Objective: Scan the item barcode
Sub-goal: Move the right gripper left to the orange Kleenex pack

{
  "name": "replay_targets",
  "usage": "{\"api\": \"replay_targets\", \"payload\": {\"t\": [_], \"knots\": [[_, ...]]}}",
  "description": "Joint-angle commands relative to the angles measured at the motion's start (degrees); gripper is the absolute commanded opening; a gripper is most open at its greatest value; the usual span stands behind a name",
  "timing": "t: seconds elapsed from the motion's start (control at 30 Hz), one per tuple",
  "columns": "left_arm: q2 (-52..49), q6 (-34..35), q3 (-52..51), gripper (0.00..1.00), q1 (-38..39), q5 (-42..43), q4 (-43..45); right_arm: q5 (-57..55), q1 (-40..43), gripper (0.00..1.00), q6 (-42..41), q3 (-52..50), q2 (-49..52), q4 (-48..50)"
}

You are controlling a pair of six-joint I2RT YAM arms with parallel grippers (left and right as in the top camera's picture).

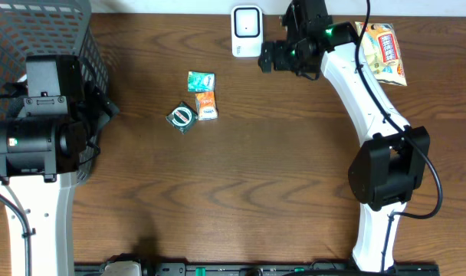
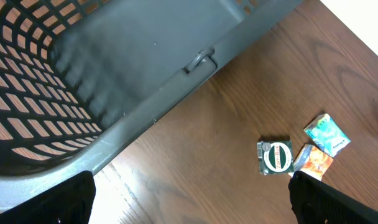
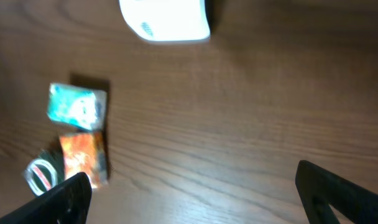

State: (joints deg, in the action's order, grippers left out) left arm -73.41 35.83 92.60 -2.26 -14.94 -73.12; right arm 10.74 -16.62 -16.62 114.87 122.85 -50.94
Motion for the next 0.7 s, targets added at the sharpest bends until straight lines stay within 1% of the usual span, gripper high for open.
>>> {"api": "replay_targets", "payload": {"t": [0.0,0.03,0.13,0.23,0.3,0.37,0.4,0.47,0.5,0.53,0.57,0.67], "knots": [[0.0,0.3,0.3,0.98,-0.4,-0.6,-0.2,0.3,-1.1,0.99,-6.7,-0.3,0.9,7.5],[0.0,0.3,0.3,0.98,-0.4,-0.6,-0.2,0.3,-1.5,0.99,-7.7,-0.3,1.7,11.3],[0.0,0.3,0.3,0.98,-0.4,-0.6,-0.2,1.5,-2.6,0.99,-11.3,-0.3,3.8,18.0],[0.0,0.3,0.3,0.98,-0.4,-0.6,-0.2,6.3,-4.0,0.98,-11.7,-0.3,5.9,21.6],[0.0,0.3,0.3,0.98,-0.4,-0.6,-0.2,9.2,-5.5,0.98,-12.1,-0.2,7.2,22.1],[0.0,0.3,0.3,0.98,-0.4,-0.6,-0.2,10.2,-7.5,0.93,-12.1,-0.2,8.4,19.3],[0.0,0.3,0.3,0.97,-0.4,-0.6,-0.2,9.6,-8.9,0.91,-12.0,-0.2,8.6,15.6],[0.0,0.3,0.3,0.98,-0.4,-0.6,-0.2,7.1,-10.4,0.84,-10.8,-0.3,8.7,11.0],[0.0,0.3,0.3,0.98,-0.4,-0.6,-0.2,5.9,-11.0,0.81,-10.0,-0.2,8.7,9.6],[0.0,0.3,0.3,0.97,-0.4,-0.6,-0.2,4.1,-12.1,0.76,-9.4,-0.3,8.7,7.6],[0.0,0.3,0.3,0.98,-0.4,-0.6,-0.2,3.3,-12.8,0.74,-9.4,-0.3,8.7,6.7],[0.0,0.3,0.3,0.98,-0.4,-0.6,-0.2,-1.4,-15.9,0.73,-9.5,-0.3,9.9,6.2]]}}
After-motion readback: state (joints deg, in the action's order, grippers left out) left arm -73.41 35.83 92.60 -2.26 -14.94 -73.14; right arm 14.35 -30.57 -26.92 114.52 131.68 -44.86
